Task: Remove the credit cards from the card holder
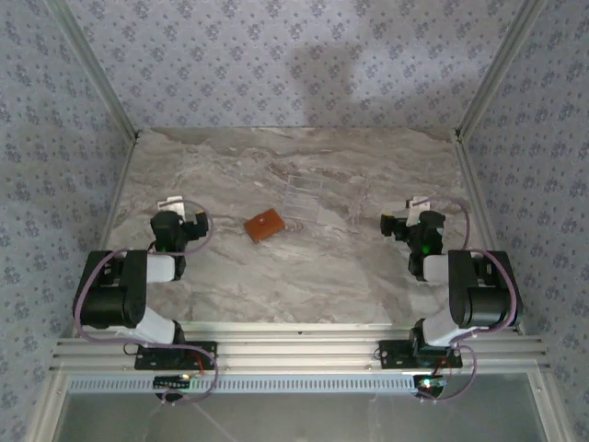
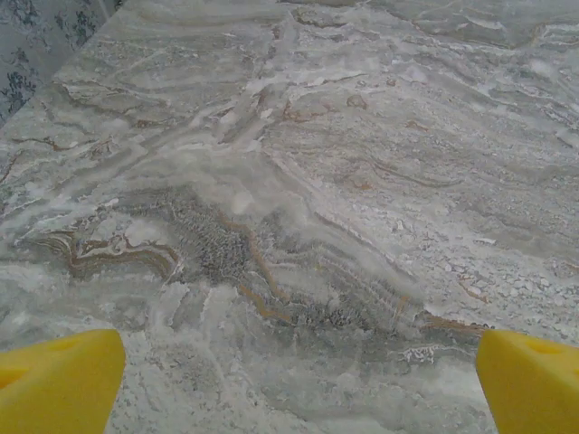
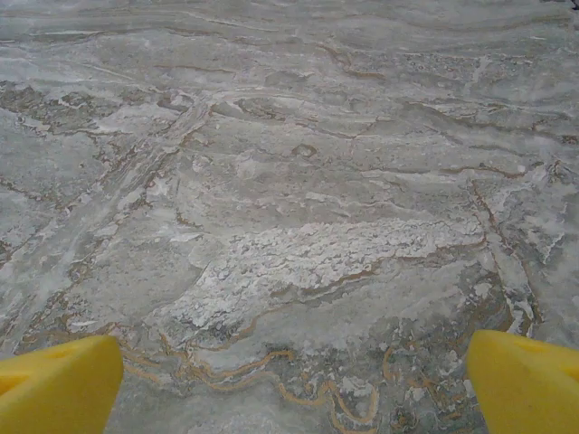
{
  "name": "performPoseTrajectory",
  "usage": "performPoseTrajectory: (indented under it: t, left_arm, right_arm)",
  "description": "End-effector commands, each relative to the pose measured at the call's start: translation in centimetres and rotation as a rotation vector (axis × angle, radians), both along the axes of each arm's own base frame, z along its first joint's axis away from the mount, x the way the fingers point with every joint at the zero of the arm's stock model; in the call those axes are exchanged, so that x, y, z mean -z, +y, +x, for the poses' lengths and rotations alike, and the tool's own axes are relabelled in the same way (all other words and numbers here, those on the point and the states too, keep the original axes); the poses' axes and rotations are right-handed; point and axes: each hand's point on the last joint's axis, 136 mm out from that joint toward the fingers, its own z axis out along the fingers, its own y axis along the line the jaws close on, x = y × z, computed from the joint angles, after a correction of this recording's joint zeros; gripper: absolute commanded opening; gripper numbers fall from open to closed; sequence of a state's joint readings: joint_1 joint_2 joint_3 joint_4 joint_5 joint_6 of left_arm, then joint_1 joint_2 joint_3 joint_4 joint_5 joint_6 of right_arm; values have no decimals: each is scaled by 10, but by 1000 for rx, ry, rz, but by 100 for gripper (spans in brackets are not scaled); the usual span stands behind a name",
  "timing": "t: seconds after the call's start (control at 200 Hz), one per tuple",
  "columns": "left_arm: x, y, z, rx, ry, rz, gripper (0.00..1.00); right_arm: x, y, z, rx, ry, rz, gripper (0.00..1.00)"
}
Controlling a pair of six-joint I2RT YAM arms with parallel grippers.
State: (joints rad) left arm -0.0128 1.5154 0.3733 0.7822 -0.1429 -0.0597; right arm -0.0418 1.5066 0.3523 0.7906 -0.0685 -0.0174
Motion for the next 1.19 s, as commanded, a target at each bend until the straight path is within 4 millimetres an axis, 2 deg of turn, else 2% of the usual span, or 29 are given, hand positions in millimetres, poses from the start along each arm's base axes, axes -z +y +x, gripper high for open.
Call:
performPoseTrajectory:
  t: [0.0,0.355,0.43,0.899,1.034,1.189]
  left_arm:
    - [-16,5,13,-8,-63,20,100]
    - [-17,5,13,-8,-64,19,100]
    - [-17,5,13,-7,-64,19,100]
    - [-16,4,13,-3,-64,20,100]
    - [-31,-3,12,-7,-61,79,100]
    - [-38,-15,12,-10,58,163,100]
  right_arm:
    - [-14,-1,12,-15,-52,-20,100]
    - [-14,-1,12,-14,-53,-16,100]
    - [-13,-13,13,52,-40,-22,100]
    - [-14,-11,13,55,-45,-35,100]
    - [-25,-4,14,48,-26,-86,100]
    - [-35,-1,15,53,27,-105,100]
